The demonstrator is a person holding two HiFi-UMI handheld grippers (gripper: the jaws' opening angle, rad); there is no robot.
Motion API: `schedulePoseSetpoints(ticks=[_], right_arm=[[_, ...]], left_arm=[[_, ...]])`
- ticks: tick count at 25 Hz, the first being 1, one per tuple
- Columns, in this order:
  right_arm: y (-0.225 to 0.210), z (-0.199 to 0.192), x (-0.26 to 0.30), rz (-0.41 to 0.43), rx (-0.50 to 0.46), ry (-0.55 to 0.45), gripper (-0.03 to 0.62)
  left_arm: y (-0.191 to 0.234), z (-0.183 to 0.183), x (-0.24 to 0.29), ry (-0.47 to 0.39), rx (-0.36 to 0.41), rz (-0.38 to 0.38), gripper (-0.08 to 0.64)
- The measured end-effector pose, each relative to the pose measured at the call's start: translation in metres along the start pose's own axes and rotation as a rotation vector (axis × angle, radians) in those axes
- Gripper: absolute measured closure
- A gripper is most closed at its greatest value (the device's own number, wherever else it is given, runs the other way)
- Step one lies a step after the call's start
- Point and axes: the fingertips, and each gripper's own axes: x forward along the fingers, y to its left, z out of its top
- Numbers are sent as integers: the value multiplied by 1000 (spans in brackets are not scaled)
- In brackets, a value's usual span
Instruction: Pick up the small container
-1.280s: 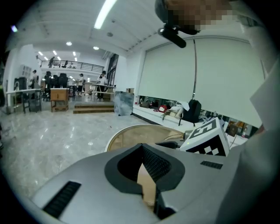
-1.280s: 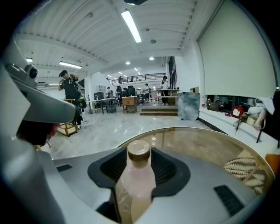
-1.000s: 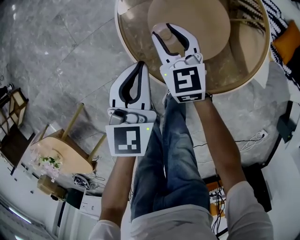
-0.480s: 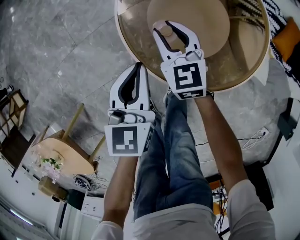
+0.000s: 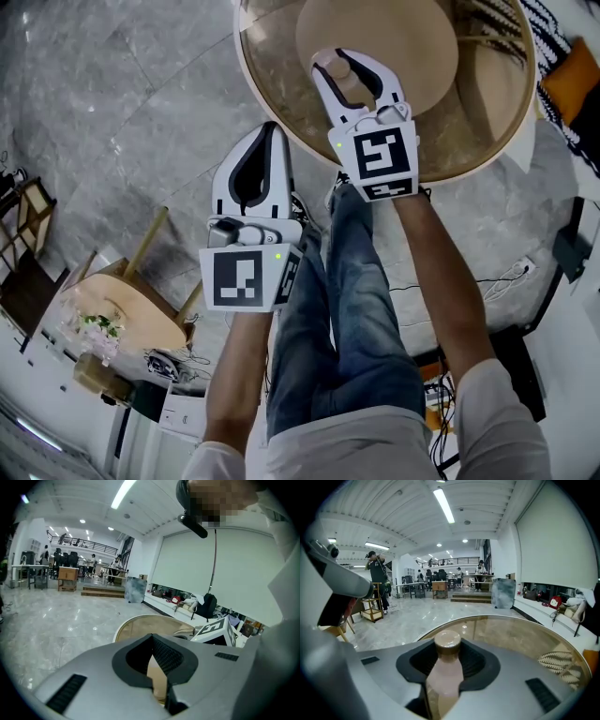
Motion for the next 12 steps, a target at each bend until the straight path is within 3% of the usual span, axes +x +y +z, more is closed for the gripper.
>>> schedulePoseSetpoints(ticks=[12], right_arm=[[-2,-3,-19,15,15,21,453]], left_arm=[[-3,2,-4,15,-24,-2,544]])
